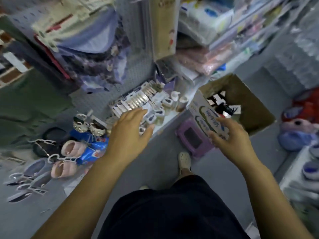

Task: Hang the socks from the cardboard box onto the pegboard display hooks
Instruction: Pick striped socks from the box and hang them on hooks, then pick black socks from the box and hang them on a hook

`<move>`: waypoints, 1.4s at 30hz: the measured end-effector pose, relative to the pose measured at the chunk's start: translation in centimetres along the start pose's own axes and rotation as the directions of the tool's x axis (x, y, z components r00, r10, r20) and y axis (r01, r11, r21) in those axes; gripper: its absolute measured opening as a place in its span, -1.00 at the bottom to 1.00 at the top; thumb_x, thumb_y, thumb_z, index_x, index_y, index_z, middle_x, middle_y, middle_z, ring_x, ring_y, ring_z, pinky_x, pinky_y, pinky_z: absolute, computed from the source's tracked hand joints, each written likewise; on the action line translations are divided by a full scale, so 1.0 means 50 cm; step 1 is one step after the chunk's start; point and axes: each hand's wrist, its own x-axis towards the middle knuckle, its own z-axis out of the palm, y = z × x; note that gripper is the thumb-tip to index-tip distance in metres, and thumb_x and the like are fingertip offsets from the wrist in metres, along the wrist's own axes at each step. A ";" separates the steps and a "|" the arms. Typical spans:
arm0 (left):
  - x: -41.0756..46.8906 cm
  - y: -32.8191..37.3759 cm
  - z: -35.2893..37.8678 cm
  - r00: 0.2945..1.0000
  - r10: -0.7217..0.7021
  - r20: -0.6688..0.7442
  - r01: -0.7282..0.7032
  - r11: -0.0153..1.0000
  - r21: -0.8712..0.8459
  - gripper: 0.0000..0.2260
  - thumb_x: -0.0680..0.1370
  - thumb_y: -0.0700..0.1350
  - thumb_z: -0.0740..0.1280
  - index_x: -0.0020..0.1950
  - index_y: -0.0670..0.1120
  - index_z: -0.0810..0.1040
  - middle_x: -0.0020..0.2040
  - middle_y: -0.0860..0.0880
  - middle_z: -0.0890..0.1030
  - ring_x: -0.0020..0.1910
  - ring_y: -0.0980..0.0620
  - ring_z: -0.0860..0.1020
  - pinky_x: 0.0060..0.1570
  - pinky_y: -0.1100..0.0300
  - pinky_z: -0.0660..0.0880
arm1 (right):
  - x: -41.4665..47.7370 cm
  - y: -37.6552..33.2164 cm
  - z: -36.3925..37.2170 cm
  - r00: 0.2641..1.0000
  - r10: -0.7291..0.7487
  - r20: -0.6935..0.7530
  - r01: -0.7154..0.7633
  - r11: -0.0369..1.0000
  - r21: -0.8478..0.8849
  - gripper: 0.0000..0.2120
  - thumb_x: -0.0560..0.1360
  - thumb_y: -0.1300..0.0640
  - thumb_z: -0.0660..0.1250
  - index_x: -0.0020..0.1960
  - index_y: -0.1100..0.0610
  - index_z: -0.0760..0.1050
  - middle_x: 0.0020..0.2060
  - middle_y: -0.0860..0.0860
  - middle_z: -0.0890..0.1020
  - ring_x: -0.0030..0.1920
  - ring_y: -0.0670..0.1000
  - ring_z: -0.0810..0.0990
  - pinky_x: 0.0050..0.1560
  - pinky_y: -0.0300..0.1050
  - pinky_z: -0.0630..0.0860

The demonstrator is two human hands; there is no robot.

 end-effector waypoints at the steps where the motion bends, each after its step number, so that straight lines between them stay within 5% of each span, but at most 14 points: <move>1: 0.016 0.015 0.023 0.999 0.001 0.038 -0.001 1.000 0.000 -0.47 0.57 0.14 0.31 0.48 -0.09 0.47 0.47 -0.07 0.49 0.45 -0.12 0.42 0.42 -0.07 0.38 | 0.008 0.027 -0.009 0.999 0.034 0.004 -0.034 0.999 -0.001 -0.50 0.51 0.09 0.49 0.40 0.17 0.48 0.27 0.12 0.57 0.27 0.14 0.54 0.15 0.01 0.53; 5: 0.100 0.091 0.121 0.985 0.023 0.170 -0.027 0.999 0.021 -0.39 0.55 0.23 0.16 0.50 -0.09 0.43 0.49 -0.08 0.46 0.47 -0.13 0.40 0.43 -0.11 0.37 | 0.065 0.133 -0.047 0.986 0.157 0.056 -0.157 0.988 -0.015 -0.55 0.53 0.11 0.47 0.38 0.19 0.51 0.25 0.12 0.59 0.26 0.12 0.53 0.08 -0.10 0.42; 13: 0.323 0.239 0.316 0.898 0.028 0.438 -0.082 0.991 0.106 -0.39 0.62 0.14 0.30 0.58 -0.13 0.30 0.60 -0.13 0.28 0.55 -0.16 0.29 0.48 -0.11 0.28 | 0.280 0.344 -0.071 0.897 0.391 0.206 -0.402 0.916 0.012 -0.54 0.55 0.03 0.43 0.39 0.18 0.50 0.30 0.12 0.59 0.30 0.12 0.55 0.24 -0.03 0.48; 18: 0.447 0.270 0.418 0.819 -0.033 0.573 -0.085 0.980 0.178 -0.33 0.60 0.16 0.33 0.60 -0.14 0.25 0.64 -0.15 0.15 0.59 -0.18 0.21 0.51 -0.11 0.24 | 0.430 0.458 -0.017 0.714 0.635 0.295 -0.700 0.666 0.260 -0.65 0.53 -0.03 0.46 0.21 0.17 0.57 0.11 0.07 0.67 0.08 0.05 0.63 0.15 -0.02 0.57; 24: 0.554 0.260 0.520 0.774 -0.121 0.621 -0.074 0.957 0.279 -0.25 0.59 0.18 0.33 0.64 -0.09 0.11 0.67 -0.19 -0.02 0.60 -0.25 0.14 0.52 -0.19 0.21 | 0.577 0.587 0.093 0.591 0.738 0.326 -0.803 0.502 0.321 -0.55 0.45 -0.07 0.52 0.20 0.13 0.50 0.11 0.04 0.63 0.12 0.07 0.60 0.28 0.04 0.53; 27: 0.589 0.247 0.563 0.781 -0.110 0.614 -0.090 0.954 0.286 -0.22 0.57 0.17 0.36 0.64 -0.09 0.08 0.67 -0.20 -0.10 0.62 -0.27 0.08 0.52 -0.25 0.18 | 0.622 0.637 0.143 0.570 0.756 0.320 -0.813 0.465 0.350 -0.40 0.42 -0.03 0.54 0.36 0.16 0.44 0.24 0.09 0.62 0.26 0.14 0.59 0.33 0.03 0.51; 32: 0.607 0.248 0.609 0.755 -0.097 0.648 -0.126 0.949 0.289 -0.23 0.59 0.15 0.35 0.66 -0.07 0.06 0.66 -0.16 -0.27 0.65 -0.19 -0.08 0.58 -0.23 -0.01 | 0.664 0.662 0.185 0.531 0.786 0.317 -0.811 0.363 0.458 -0.39 0.46 0.14 0.54 0.38 0.28 0.34 0.25 0.15 0.60 0.26 0.14 0.59 0.17 -0.11 0.52; 36: 0.596 0.247 0.622 0.770 -0.096 0.631 -0.135 0.942 0.307 -0.27 0.59 0.17 0.33 0.65 -0.01 0.09 0.64 -0.14 -0.35 0.65 -0.16 -0.14 0.59 -0.16 -0.16 | 0.671 0.669 0.209 0.532 0.788 0.309 -0.812 0.370 0.452 -0.45 0.39 0.04 0.60 0.23 0.20 0.43 0.09 0.05 0.59 0.13 0.04 0.60 0.18 -0.08 0.53; 39: 0.594 0.243 0.626 0.771 -0.085 0.631 -0.149 0.939 0.309 -0.30 0.60 0.18 0.32 0.65 0.03 0.12 0.64 -0.12 -0.37 0.66 -0.14 -0.15 0.59 -0.18 -0.18 | 0.680 0.659 0.219 0.569 0.780 0.259 -0.813 0.488 0.319 -0.44 0.20 -0.27 0.59 -0.01 0.02 0.47 0.09 -0.01 0.57 0.21 0.11 0.56 0.33 0.18 0.46; 42: 0.596 0.241 0.628 0.767 -0.082 0.636 -0.156 0.938 0.308 -0.32 0.60 0.19 0.32 0.64 0.04 0.14 0.64 -0.11 -0.37 0.66 -0.13 -0.16 0.58 -0.19 -0.18 | 0.696 0.653 0.233 0.577 0.768 0.279 -0.816 0.530 0.231 -0.26 0.12 -0.38 0.56 0.12 -0.01 0.44 0.22 0.00 0.55 0.29 0.14 0.50 0.35 0.18 0.44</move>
